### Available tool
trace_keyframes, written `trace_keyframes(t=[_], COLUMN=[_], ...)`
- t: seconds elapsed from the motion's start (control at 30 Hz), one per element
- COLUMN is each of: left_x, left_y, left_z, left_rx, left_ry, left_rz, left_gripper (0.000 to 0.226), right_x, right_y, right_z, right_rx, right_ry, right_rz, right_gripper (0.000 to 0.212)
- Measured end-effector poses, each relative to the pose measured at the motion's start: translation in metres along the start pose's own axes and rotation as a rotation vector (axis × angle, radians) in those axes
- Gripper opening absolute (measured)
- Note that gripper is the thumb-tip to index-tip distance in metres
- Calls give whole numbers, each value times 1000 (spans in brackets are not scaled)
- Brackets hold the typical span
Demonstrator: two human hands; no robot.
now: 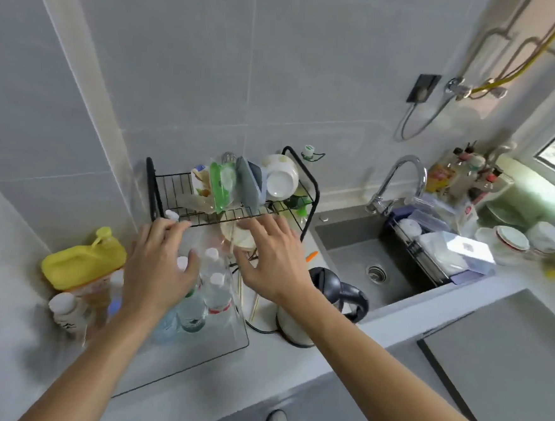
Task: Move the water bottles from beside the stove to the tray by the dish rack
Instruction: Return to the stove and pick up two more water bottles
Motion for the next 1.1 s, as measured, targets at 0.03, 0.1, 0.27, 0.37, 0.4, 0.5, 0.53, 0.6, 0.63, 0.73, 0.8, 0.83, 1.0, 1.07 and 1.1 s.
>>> trace_keyframes(t=[0.03,0.1,0.27,0.37,0.4,0.5,0.53,0.6,0.63,0.73,0.8,0.83,1.0,1.07,1.1], left_x=[6,23,69,90,96,110,115,124,128,137,139,140,144,146,148], left_y=[-5,-9,5,30,41,79,94,129,148,213,258,279,374,406,421], left_z=[-21,-68,-212,-312,-345,-445,-478,-544,-578,-671,-728,-754,-870,-911,-929], left_rx=[43,126,360,516,561,674,715,793,827,923,989,1027,1228,1295,1324], left_ry=[26,77,182,206,209,249,265,299,318,382,428,441,480,505,516], left_rz=[12,56,198,274,293,334,345,379,398,465,500,516,567,586,596], left_gripper=[51,52,59,64,65,68,70,70,71,72,72,73,73,73,72], right_x=[-17,-49,-132,-185,-203,-258,-275,-309,-326,-374,-406,-421,-476,-491,-497], right_y=[11,39,142,216,242,326,355,414,445,535,592,618,736,776,794], right_z=[-19,-57,-153,-206,-223,-270,-284,-310,-322,-351,-365,-371,-392,-401,-406], right_rx=[54,166,461,632,687,846,894,983,1027,1148,1216,1250,1417,1486,1517], right_ry=[37,96,216,306,327,373,380,391,401,451,476,487,534,555,563], right_rz=[-22,-59,-162,-203,-219,-278,-296,-326,-337,-362,-390,-402,-465,-481,-488], right_gripper=[47,54,65,71,72,73,73,72,72,74,74,74,73,73,74])
Point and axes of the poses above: each hand's wrist, its own y-axis away from the middle knuckle, its own x-axis out of the palm, z = x × y, the point moved 8 cm from there along -y, towards the middle knuckle, and after that the axes turned 2 degrees about -z, right-handed, at the moved point
